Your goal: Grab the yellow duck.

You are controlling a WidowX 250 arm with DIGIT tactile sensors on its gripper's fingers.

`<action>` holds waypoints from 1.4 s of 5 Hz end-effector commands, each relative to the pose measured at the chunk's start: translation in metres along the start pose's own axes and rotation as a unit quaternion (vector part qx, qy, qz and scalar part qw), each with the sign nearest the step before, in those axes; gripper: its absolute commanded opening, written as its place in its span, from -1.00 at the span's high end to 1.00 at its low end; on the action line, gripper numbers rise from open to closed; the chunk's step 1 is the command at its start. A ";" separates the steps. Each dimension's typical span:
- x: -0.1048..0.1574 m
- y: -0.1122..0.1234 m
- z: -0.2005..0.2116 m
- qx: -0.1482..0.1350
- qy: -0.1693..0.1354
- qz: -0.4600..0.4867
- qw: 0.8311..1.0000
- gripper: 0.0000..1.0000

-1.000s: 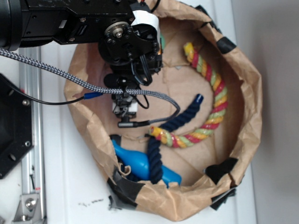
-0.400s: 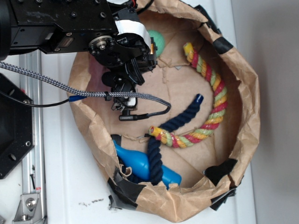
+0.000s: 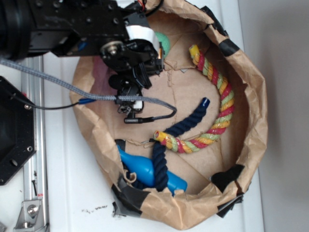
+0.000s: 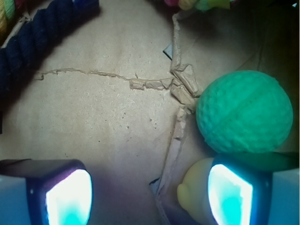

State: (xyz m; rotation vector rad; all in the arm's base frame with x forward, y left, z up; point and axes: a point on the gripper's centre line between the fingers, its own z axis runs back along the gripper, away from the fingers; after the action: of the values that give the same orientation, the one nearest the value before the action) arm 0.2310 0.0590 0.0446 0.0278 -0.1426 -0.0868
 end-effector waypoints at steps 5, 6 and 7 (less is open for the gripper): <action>-0.038 0.069 0.003 0.031 0.038 0.106 0.993 -1.00; -0.037 0.061 0.004 0.037 0.035 0.093 0.994 1.00; -0.037 0.060 0.005 0.038 0.037 0.089 0.995 1.00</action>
State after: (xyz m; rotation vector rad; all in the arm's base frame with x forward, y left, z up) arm 0.2008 0.1243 0.0391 0.0820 -0.0547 0.0618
